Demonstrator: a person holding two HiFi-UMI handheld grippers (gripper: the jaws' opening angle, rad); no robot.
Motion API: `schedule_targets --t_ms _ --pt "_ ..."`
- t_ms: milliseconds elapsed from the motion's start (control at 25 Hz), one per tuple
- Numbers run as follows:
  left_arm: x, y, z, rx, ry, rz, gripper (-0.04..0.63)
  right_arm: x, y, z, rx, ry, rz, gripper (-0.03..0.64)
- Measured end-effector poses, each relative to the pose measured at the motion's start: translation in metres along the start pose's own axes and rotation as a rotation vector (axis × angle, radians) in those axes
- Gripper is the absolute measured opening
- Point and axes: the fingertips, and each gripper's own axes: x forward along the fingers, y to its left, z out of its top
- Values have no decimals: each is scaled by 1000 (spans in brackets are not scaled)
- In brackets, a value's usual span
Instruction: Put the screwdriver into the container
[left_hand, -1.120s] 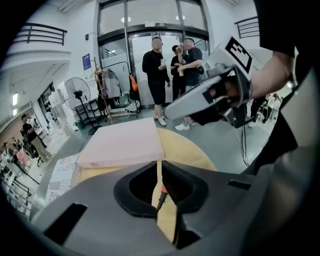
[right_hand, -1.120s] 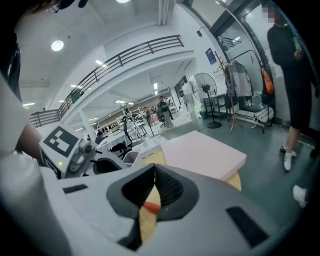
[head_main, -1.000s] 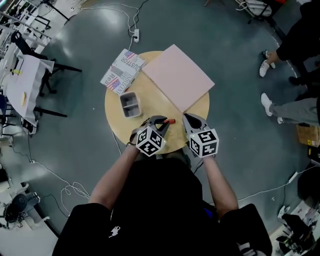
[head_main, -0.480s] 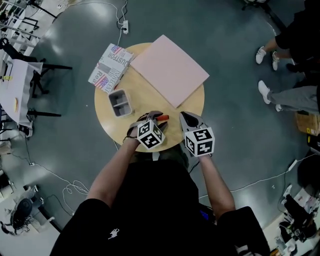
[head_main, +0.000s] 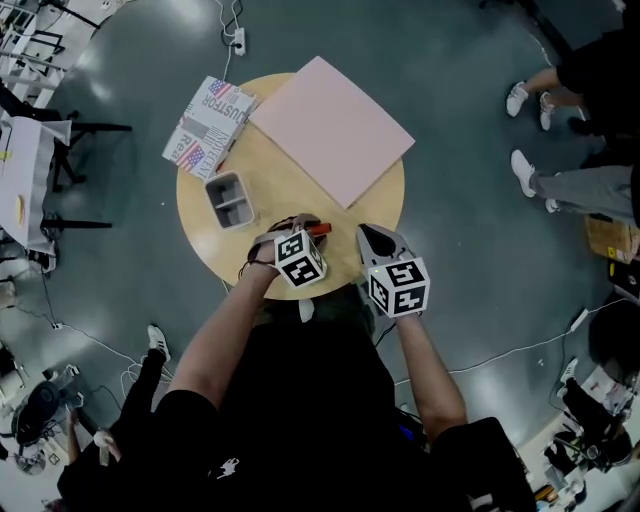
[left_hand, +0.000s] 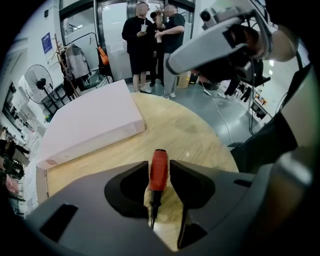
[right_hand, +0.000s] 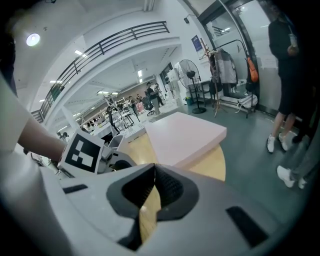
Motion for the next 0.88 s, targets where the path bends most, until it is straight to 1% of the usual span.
schedule_targets --t_ms 200,320,480,640,880 --pt "3 1 -2 16 16 10 103 -4 2 -1 -2 -3 -3 3" --pt "-1 4 1 10 -8 25 100 -3 4 -1 -11 -5 1 3" --pt "-22 11 11 -59 -99 79 99 -1 11 7 -34 -20 22 3" --pt "-54 22 19 -130 -192 156 98 1 24 23 -76 -38 54 3" --pt "-100 38 20 -244 -304 256 98 5 46 49 -151 -65 99 3"
